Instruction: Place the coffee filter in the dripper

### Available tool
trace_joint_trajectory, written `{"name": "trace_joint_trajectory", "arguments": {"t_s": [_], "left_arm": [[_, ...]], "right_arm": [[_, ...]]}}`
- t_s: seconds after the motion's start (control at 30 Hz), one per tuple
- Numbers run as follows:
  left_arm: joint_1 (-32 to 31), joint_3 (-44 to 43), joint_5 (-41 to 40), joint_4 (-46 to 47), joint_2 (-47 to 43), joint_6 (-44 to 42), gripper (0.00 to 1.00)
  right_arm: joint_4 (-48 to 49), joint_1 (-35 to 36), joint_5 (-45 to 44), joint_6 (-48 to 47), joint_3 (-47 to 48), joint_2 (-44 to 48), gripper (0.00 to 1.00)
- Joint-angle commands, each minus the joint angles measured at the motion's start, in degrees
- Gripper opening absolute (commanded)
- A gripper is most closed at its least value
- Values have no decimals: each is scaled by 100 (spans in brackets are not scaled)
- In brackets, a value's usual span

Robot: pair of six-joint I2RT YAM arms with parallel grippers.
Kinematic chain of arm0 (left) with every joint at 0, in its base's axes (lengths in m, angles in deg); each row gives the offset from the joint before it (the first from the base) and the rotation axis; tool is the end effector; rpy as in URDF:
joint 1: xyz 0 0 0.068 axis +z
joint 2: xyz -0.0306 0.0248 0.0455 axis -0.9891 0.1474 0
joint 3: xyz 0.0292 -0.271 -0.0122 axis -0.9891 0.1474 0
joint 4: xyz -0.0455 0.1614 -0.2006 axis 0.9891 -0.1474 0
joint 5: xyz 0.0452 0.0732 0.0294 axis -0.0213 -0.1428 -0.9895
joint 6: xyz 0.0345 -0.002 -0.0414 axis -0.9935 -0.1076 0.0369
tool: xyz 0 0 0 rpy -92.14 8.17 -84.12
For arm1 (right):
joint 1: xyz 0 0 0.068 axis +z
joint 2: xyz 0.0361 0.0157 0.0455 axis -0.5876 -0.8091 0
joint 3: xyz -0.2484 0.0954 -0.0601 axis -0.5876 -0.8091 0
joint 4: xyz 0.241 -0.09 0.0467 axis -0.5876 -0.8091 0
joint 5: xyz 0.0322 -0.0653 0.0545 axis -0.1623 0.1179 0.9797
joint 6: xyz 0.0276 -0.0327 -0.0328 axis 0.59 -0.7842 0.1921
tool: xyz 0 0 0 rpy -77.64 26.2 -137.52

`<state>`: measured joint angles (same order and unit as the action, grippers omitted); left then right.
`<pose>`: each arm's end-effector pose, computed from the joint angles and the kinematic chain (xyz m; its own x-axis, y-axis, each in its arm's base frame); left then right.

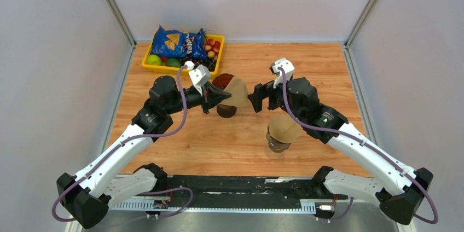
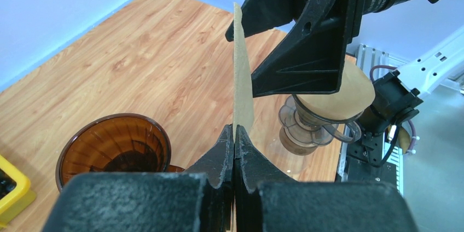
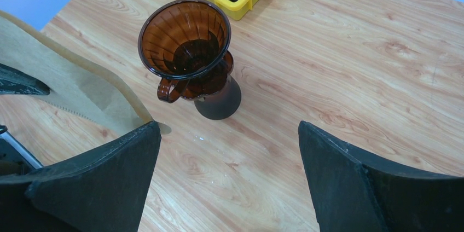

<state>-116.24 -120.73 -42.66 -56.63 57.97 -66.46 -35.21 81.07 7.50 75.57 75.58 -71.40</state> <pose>0.1716 -0.1422 0.3708 -0.1486 -0.0280 -0.9885 0.9103 0.3866 -0.1478 0.1649 0.1573 0.3662 -0.3244 -0.1082 -0.9397 -0.5485 0.8309 0.0936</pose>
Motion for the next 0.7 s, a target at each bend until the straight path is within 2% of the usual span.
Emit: {"name": "trace_joint_trajectory", "arguments": {"t_s": [0.0,0.33,0.67], "left_arm": [[34,-26,68,222,-41,-13,0],[33,-19,292,295,12,5,0],[30,-12,892,381,73,-109,0]], "right_arm": [[179,-26,195,122,-44,181,100],[358,-28,526,-11,-3,169,100],[698,-26,1505,-175,44,146,100]]}}
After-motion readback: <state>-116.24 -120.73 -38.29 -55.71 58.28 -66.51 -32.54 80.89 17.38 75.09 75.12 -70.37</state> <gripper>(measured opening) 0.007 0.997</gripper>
